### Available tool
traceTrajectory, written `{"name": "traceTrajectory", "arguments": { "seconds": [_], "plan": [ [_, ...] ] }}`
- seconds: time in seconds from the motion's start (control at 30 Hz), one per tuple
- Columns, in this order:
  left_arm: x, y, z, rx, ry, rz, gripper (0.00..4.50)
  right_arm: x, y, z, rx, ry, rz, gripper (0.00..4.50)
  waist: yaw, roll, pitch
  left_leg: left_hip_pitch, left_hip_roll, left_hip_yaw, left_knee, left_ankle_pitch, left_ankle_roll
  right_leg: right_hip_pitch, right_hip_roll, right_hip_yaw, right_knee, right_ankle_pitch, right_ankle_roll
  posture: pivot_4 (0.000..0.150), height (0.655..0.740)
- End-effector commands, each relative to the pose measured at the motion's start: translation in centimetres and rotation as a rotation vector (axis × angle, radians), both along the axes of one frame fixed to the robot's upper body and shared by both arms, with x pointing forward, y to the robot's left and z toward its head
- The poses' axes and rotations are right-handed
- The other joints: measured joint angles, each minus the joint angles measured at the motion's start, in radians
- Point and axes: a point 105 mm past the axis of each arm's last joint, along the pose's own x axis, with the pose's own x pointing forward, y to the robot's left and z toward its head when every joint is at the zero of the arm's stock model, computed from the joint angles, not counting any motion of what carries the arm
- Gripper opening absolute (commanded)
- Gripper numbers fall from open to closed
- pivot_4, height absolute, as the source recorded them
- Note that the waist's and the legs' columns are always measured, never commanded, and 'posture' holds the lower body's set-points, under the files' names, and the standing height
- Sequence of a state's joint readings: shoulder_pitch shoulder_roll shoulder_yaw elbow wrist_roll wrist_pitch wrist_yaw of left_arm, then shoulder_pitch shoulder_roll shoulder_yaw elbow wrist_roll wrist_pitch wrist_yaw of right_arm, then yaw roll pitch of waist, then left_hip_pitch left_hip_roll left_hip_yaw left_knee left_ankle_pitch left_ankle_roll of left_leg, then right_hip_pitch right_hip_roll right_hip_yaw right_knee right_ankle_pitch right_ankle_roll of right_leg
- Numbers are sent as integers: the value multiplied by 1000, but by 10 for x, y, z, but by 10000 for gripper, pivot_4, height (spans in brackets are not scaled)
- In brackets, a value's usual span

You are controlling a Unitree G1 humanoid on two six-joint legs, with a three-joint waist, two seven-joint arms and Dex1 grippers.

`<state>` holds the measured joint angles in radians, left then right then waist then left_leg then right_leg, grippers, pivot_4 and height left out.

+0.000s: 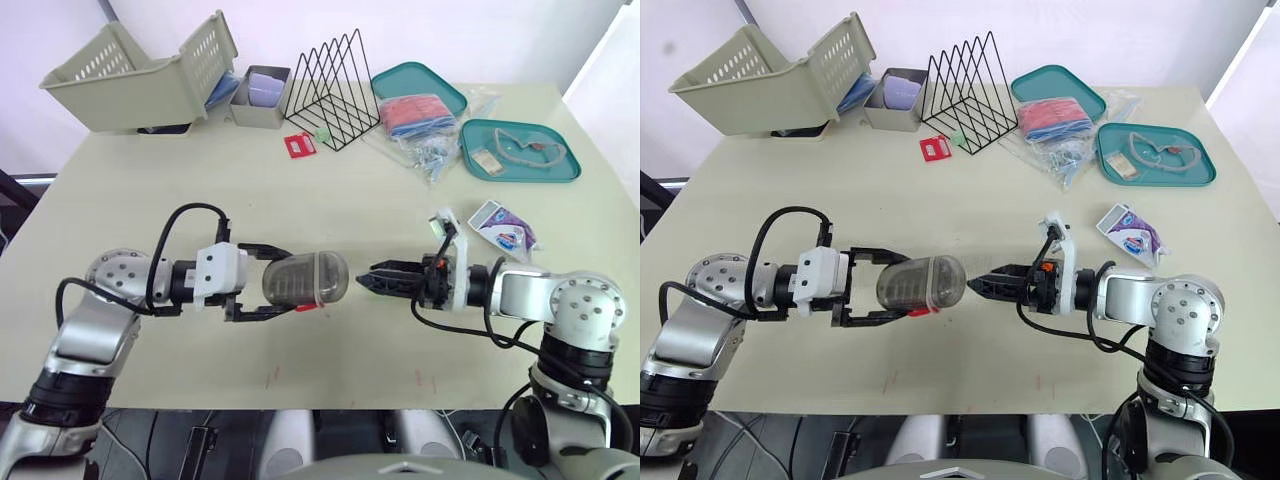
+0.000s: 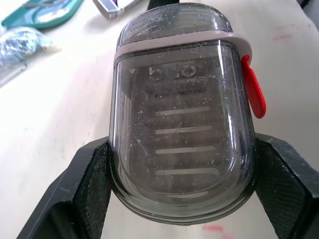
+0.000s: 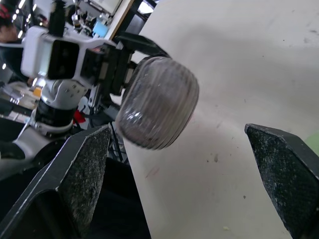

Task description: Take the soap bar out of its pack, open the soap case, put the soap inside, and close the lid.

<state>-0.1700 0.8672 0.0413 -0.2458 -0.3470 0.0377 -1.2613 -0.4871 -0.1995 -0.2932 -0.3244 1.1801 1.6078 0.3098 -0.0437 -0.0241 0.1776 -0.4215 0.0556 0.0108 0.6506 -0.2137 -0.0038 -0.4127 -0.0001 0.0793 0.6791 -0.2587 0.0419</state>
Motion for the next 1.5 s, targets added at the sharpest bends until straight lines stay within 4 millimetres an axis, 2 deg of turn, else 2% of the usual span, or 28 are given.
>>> {"name": "traceTrajectory", "arguments": {
  "seconds": [0.03,0.43,0.77,0.87,0.93,0.97,1.03,1.3,1.47,1.5],
  "plan": [
    [-3,-2,12,-15,-51,-5,34595,-1,3,5,13,7,15,45000,-1,0,0,0,0,0,0,0,0,0,0,0,0,-1,1,1500,7400],
    [-5,-11,11,-18,-64,-20,34595,-2,23,-3,24,107,56,45000,-1,0,0,-1,0,0,-1,0,0,-1,1,0,-1,0,-1,1500,7400],
    [-6,-11,8,-15,-70,-17,34595,-1,32,2,65,161,55,45000,-2,0,0,-1,0,0,-2,0,0,-1,1,0,-1,0,0,1500,7400],
    [-7,-12,9,-28,-74,-19,34595,-3,34,2,80,192,57,36605,-2,0,0,-1,0,0,-2,0,0,-1,1,0,-1,0,0,1500,7400],
    [-7,-12,10,-33,-76,-18,34595,-4,34,3,95,213,58,26391,-2,0,0,-1,0,-1,-2,0,0,-1,1,0,-1,0,0,1500,7400],
    [-6,-12,10,-35,-78,-16,34595,-3,34,3,99,229,54,23121,-2,0,0,-1,0,0,-2,0,0,-1,1,0,-1,0,0,1500,7400],
    [-5,-11,10,-40,-82,-11,34595,-2,31,1,96,250,43,20879,-1,0,0,-2,0,0,-2,0,0,-1,1,0,-1,0,0,1500,7400],
    [-3,-5,8,-33,-87,2,34595,4,12,-10,41,281,-24,20402,-1,0,0,-2,0,0,-2,0,0,-1,1,0,-1,0,0,1500,7400],
    [-2,-3,7,-31,-89,5,34595,9,2,-8,30,272,-57,20274,0,0,0,-2,0,0,-2,0,0,-1,0,1,-2,0,0,1500,7400],
    [-2,-2,7,-31,-90,6,34595,10,0,-7,31,269,-62,19016,1,0,0,-2,1,0,-1,0,0,-1,0,0,-2,-1,0,1500,7400]
  ]
}}
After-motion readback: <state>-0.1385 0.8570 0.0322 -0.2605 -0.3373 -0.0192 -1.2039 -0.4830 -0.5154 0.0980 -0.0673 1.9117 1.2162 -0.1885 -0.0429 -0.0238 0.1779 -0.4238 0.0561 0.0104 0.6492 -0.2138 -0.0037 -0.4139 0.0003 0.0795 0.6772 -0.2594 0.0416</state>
